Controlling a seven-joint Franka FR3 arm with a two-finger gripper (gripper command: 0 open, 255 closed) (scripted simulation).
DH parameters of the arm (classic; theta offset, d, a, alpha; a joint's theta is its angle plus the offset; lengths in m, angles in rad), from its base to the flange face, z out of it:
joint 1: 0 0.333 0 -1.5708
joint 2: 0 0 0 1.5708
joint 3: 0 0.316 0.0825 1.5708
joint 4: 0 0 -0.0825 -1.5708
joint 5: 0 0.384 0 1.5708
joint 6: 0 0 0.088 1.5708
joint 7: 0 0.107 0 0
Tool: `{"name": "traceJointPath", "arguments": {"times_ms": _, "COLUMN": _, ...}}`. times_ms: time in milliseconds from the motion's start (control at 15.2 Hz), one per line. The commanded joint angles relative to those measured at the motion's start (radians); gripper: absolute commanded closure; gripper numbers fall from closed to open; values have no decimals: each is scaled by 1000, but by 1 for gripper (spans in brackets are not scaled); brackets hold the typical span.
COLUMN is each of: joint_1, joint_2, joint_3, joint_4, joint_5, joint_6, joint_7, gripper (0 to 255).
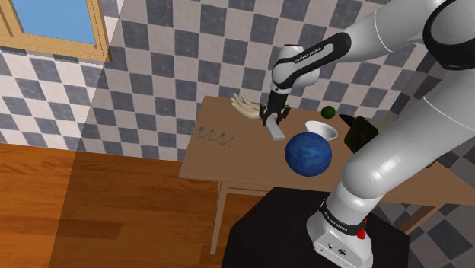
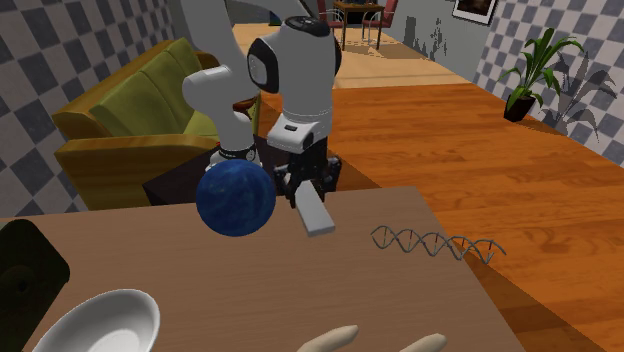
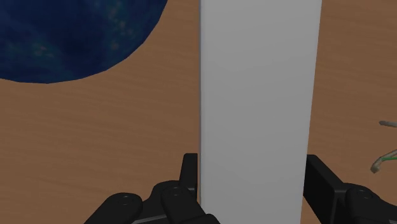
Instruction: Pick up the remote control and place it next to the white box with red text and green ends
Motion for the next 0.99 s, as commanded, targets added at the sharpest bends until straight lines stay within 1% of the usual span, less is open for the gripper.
{"name": "traceJointPath", "arguments": {"times_ms": 0, "joint_1": -1, "joint_2": -20, "joint_3": 1, "joint_4": 11, "joint_5": -2, "joint_6": -31, "joint_7": 1, "gripper": 255}}
{"name": "traceJointPath", "arguments": {"times_ms": 924, "joint_1": 0, "joint_2": -108, "joint_3": 12, "joint_4": 130, "joint_5": -3, "joint_6": -237, "joint_7": 2, "gripper": 255}}
